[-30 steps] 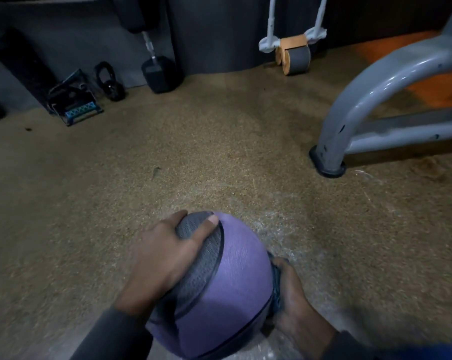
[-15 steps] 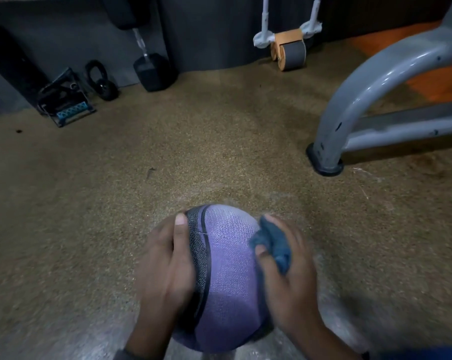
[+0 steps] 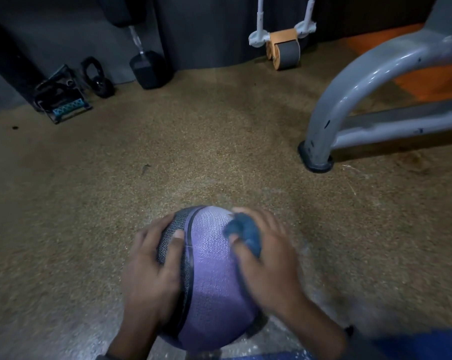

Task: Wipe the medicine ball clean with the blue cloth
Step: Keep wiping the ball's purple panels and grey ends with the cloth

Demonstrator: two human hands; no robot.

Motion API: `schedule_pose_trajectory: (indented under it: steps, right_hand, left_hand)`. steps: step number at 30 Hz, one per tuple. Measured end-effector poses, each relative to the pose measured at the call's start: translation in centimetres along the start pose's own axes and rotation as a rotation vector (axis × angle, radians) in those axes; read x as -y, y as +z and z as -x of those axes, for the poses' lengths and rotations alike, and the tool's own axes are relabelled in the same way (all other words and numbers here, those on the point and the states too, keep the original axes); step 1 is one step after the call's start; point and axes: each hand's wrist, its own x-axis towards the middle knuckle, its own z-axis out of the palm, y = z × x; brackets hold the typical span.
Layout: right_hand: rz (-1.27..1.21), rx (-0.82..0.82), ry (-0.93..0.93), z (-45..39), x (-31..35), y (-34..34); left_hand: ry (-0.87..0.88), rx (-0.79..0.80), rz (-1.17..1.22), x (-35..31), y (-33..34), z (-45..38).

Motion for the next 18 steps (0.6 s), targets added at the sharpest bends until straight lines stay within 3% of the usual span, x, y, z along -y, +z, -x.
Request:
schedule_pose_trajectory:
  steps: [2,3,5,8,10,14,16,18]
  right_hand:
    - [0.244,0.03,-0.266,0.5,2.9,0.2]
    - [0.302,0.067,-0.294,-0.2,3.5,0.4]
    - [0.304,0.186,-0.223,-2.8,3.6,0.6]
    - [0.158,0.372,0.036,-7.1,1.9,0.5]
    - [0.206,0.363,0.008,-6.8,1.7,0.4]
    - [0.412,0.185,-0.365,-0.6,4.6,-0.5]
    - [0.402,0.214,-0.41,-0.5,4.6,-0.5]
    - [0.341,0.273,-0.339,-2.8,3.8,-0.2]
  left_hand:
    - [0.019,0.011,0.014,0.3,-0.1,0.2]
    - [0.019,0.008,0.032,0.5,-0.2,0.2]
    - [0.007,-0.011,0.067,0.8,-0.2,0.4]
    - [-0.027,-0.028,0.051,0.8,-0.3,0.4]
    - [-0.022,-0.014,0.023,0.5,-0.3,0.2]
    - [0.03,0.036,0.0,0.2,-0.5,-0.3]
    - [0.036,0.06,-0.005,0.3,-0.5,-0.4]
    - [0.023,0.054,0.002,0.0,-0.4,-0.4]
